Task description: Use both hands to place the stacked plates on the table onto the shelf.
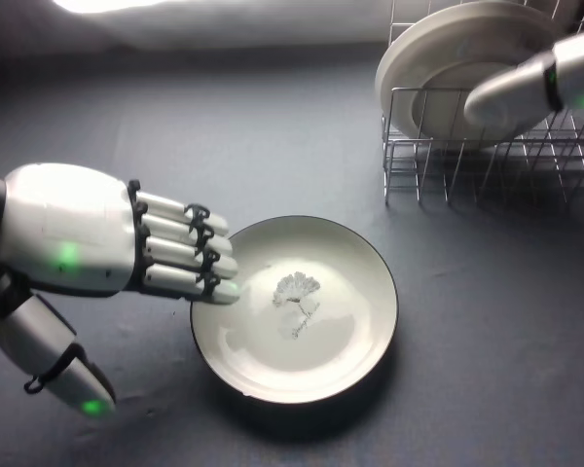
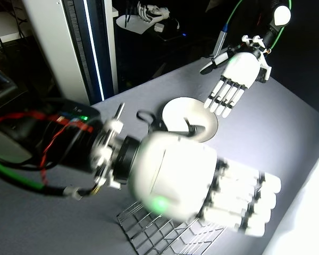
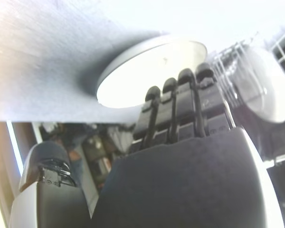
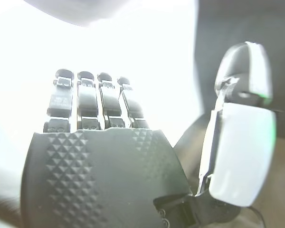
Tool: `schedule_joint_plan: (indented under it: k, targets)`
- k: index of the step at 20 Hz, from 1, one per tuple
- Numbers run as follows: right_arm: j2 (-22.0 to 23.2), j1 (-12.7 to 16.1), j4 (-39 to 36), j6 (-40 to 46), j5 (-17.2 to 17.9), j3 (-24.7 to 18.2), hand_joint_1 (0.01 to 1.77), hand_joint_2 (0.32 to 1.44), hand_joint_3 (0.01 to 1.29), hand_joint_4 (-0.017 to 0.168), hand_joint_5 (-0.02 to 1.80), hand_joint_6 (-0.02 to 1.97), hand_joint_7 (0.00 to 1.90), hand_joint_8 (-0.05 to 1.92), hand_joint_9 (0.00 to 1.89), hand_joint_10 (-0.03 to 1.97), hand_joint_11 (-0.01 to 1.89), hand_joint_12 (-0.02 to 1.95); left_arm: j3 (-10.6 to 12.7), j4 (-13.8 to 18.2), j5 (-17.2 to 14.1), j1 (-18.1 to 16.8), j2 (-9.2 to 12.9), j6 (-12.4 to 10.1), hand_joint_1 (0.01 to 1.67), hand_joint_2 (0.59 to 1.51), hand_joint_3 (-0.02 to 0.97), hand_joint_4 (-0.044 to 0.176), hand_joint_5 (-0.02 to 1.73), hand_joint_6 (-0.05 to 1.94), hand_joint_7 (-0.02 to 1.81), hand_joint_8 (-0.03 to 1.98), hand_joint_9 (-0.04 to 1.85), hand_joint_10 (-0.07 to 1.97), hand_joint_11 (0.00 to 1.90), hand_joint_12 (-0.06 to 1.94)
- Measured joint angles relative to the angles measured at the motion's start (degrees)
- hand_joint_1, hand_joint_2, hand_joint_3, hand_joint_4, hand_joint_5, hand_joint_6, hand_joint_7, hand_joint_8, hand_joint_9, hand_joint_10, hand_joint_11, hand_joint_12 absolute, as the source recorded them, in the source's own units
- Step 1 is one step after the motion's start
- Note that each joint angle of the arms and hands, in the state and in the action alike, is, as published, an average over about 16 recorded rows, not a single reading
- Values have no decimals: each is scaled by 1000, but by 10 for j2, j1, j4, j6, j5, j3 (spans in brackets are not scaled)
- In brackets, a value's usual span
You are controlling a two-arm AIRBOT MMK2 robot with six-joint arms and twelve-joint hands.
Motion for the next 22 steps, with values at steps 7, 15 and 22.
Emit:
schedule_joint_plan:
  k: [7,15,22]
  targets:
    - [0,3,-225,-4,57,-14,617,763,15,0,19,31,21,-5,21,-6,18,9,-12,-7,35,27,-8,12,15,1015,20,2,20,14,18,10,8,-1,15,0]
    - [-3,3,-413,-10,95,-16,561,777,15,4,20,30,23,-6,18,-6,21,5,-24,-11,79,60,-13,13,14,1017,20,-3,6,-9,10,5,-14,-23,20,3]
    - [-13,-2,-483,-13,102,-17,652,822,15,3,20,30,20,-6,15,-6,21,22,-45,-6,116,87,-5,5,15,1018,20,-10,-11,-35,-2,-2,-25,-42,26,19]
